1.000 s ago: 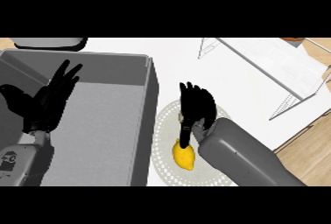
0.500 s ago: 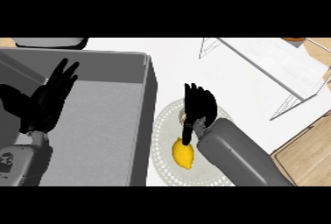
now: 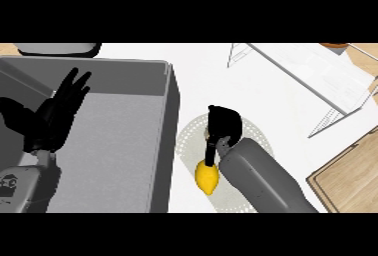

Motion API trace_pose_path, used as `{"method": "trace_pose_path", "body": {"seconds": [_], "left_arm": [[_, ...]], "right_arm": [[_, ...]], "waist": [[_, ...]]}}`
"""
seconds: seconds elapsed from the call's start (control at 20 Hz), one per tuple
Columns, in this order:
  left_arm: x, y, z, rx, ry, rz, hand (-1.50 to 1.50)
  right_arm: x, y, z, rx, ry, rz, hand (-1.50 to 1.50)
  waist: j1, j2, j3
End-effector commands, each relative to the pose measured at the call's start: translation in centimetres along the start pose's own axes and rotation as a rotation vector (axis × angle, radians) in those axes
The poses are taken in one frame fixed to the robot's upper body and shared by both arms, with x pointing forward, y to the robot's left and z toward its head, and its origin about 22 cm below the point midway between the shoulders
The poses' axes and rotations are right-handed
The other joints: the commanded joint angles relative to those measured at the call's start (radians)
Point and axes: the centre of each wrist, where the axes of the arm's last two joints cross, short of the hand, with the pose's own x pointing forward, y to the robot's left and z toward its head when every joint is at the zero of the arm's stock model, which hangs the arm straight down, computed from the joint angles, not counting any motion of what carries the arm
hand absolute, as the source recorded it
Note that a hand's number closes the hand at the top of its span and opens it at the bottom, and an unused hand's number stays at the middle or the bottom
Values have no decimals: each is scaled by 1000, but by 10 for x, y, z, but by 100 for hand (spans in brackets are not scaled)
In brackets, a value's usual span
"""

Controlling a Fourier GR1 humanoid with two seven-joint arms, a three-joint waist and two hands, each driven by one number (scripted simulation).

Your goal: Pick the cupcake from the placemat and place it in the tiered shelf

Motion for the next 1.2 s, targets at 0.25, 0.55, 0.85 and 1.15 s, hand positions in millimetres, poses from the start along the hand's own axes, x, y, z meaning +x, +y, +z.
{"method": "trace_pose_path", "body": {"seconds": [0.25, 0.55, 0.85, 1.15], "left_arm": [[-12, 1, 1, -12, -3, -12, 0], [-4, -23, -2, 4, 4, 15, 0], [-8, -3, 4, -3, 11, 3, 0], [-7, -4, 6, 35, 2, -3, 0]], "right_arm": [[0, 15, -15, -30, -57, 115, 150], [-36, 32, -35, -123, -89, 107, 150], [19, 85, 74, -3, -684, 241, 150], [-7, 69, 142, -105, -799, -17, 150]], "waist": [[2, 7, 0], [0, 7, 0], [10, -5, 0], [-33, -5, 0]]}}
